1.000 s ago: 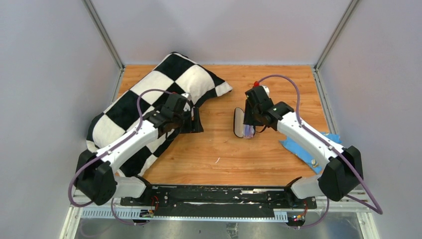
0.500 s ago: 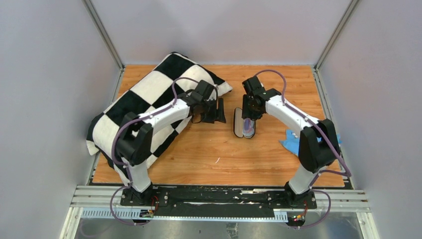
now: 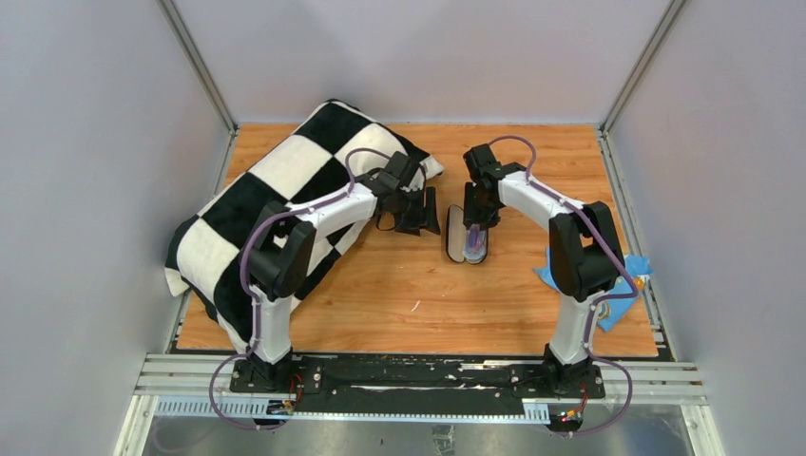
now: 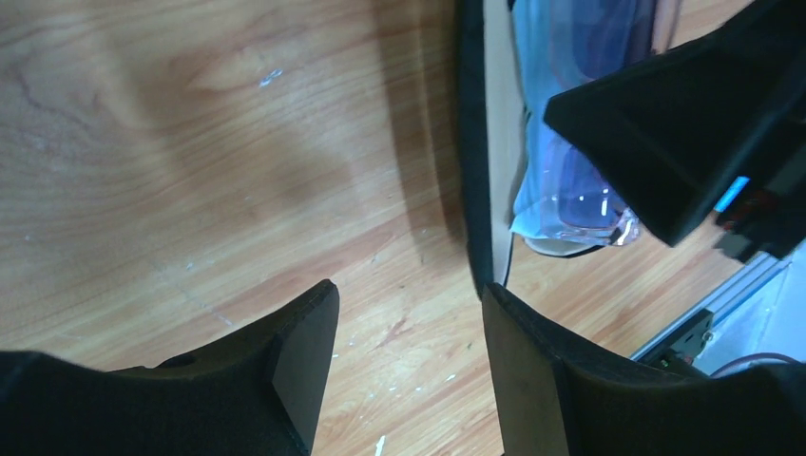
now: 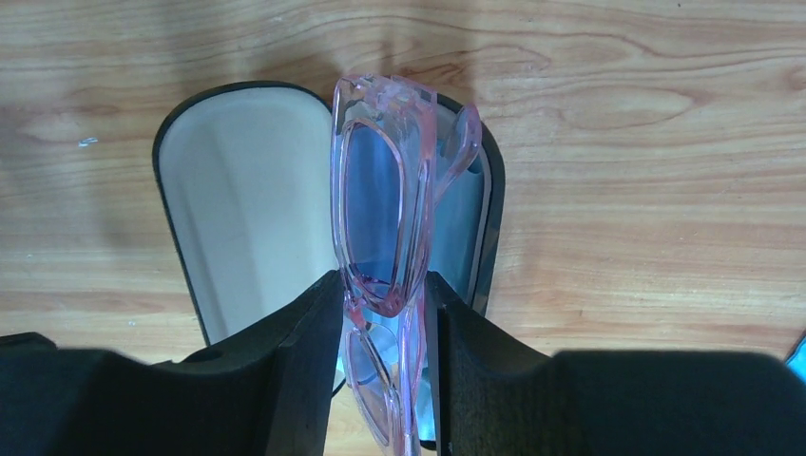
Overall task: Organize the sunglasses
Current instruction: Place the sunglasses in the sunglasses case.
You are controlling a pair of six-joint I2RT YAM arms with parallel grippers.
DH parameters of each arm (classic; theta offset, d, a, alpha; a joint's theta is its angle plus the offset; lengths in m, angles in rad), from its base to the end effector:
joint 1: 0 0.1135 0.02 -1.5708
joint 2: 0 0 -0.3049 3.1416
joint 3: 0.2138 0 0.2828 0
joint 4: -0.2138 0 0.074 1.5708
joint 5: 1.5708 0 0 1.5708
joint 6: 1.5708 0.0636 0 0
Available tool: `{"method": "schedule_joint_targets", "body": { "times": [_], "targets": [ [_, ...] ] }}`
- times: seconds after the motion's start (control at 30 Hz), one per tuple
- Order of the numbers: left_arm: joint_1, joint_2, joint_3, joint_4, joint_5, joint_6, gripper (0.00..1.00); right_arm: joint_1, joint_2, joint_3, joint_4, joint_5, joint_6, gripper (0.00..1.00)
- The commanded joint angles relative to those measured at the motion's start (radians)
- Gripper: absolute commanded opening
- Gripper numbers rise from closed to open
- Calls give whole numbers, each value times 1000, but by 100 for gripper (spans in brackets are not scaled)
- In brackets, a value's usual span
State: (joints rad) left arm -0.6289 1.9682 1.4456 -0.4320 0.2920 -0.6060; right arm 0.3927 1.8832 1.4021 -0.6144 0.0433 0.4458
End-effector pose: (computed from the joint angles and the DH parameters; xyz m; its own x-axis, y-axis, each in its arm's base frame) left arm 0.3818 -0.3003 0.1986 -0.9399 0.0092 -0.3412 0.1977 0.8295 -0.5223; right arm 0.4163 0.1694 0.2067 -0.8981 0.0943 -0.4295 0.0258 0.9864 0.1626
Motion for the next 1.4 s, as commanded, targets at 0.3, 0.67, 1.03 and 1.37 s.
{"method": "schedule_joint_targets", "body": {
  "times": [0.3,0.67,1.03,1.37],
  "targets": [
    [0,81,69,0,39,15,62,-21,48,23,-47,-7,-39,41],
    [0,112,85,-4,35,22,62,-20,12,-18,-65,-23,-22,43],
    [-6,156,82,24,61,1,61,-21,-27,-23,-67,-28,27,43],
    [-28,150,86,30,62,-7,61,-12,-64,-20,-80,-61,72,43]
  ]
}}
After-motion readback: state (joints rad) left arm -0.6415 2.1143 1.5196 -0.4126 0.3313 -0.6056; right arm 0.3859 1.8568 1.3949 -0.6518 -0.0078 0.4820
